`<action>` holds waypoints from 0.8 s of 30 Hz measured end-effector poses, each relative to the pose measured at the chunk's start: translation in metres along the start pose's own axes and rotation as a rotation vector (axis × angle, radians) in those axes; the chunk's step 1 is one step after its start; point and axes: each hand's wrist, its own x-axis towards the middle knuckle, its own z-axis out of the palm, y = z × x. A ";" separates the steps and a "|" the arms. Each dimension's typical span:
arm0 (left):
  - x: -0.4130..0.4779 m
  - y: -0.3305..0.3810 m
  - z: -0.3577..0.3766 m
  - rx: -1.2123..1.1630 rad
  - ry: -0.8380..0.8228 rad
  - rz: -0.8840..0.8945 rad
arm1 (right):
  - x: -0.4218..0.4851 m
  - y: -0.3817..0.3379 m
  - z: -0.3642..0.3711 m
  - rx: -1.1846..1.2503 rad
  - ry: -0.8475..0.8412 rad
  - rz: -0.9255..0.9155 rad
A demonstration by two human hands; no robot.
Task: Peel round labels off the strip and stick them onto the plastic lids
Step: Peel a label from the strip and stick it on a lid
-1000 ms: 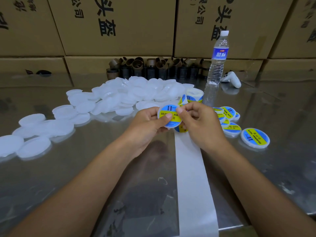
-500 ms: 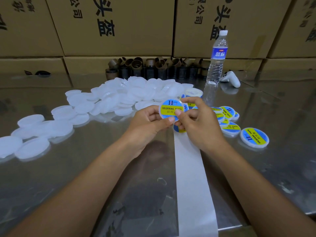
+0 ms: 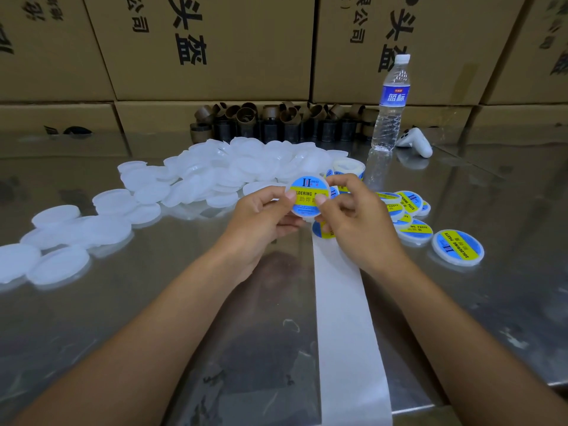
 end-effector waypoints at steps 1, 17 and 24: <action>0.000 0.000 0.000 -0.007 0.005 0.002 | -0.001 0.000 0.000 -0.008 -0.021 0.003; 0.002 -0.001 0.000 -0.005 0.005 0.008 | 0.003 -0.002 -0.002 0.053 -0.043 -0.013; 0.011 0.003 -0.016 0.004 0.256 0.003 | 0.012 0.006 -0.011 0.087 0.333 0.138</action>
